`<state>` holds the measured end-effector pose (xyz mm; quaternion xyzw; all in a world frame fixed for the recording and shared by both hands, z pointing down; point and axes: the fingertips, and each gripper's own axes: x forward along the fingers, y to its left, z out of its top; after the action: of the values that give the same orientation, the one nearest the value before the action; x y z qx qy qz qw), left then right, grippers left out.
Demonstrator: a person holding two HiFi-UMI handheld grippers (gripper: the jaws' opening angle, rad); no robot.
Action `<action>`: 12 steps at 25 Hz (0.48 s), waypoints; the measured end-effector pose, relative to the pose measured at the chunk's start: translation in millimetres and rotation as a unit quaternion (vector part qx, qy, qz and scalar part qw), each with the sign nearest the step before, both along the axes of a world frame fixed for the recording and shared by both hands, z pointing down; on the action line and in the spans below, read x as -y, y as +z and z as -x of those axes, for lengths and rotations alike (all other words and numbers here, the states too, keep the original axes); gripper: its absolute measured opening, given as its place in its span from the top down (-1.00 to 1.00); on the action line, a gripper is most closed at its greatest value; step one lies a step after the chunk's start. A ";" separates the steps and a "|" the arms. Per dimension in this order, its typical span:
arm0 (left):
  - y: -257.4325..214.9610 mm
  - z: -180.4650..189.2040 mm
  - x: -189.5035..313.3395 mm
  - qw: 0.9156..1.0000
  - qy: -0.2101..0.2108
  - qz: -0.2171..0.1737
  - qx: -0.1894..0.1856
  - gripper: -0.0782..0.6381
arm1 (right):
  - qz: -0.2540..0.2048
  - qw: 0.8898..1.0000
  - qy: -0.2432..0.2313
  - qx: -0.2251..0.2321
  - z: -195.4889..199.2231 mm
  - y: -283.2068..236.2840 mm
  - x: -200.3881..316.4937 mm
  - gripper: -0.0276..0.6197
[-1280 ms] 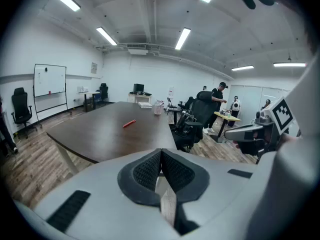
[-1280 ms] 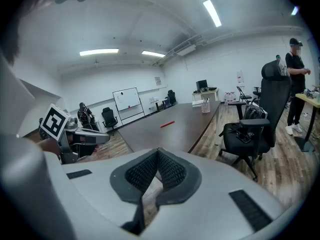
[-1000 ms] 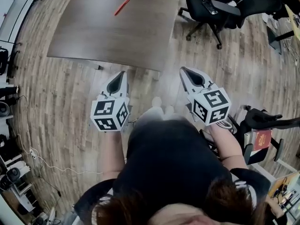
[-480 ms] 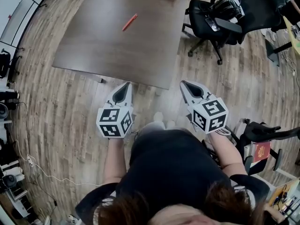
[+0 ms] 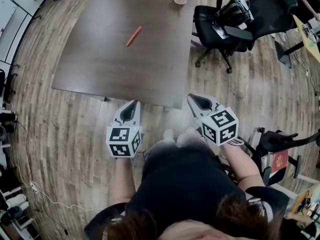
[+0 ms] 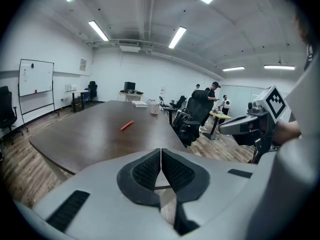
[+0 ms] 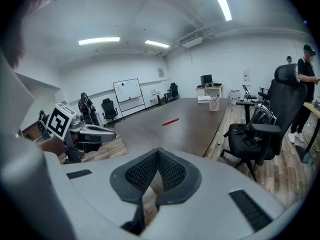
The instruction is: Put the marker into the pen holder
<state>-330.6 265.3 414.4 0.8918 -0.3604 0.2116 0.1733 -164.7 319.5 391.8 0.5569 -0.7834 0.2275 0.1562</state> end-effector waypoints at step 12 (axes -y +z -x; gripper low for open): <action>0.3 -55.4 46.2 1.000 -0.003 -0.002 0.024 0.70 | -0.002 1.000 -0.024 0.016 -54.1 6.5 52.1 0.86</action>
<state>-275.2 219.0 414.7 0.8859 -0.3672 0.2317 0.1633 -110.6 267.4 398.3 0.5347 -0.7991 0.2314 0.1480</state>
